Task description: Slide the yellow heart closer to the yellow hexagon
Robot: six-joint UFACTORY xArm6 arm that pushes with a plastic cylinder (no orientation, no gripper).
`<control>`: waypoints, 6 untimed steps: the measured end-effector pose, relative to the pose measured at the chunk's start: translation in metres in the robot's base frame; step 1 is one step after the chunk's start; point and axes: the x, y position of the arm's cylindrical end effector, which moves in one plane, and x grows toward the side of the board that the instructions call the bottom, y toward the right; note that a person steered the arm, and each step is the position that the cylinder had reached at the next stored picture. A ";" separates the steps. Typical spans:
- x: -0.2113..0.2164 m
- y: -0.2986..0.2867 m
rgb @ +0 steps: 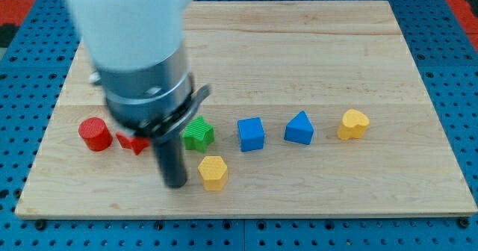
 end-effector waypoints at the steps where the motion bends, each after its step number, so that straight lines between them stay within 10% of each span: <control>1: 0.029 0.008; 4: -0.010 0.292; 6: -0.133 0.314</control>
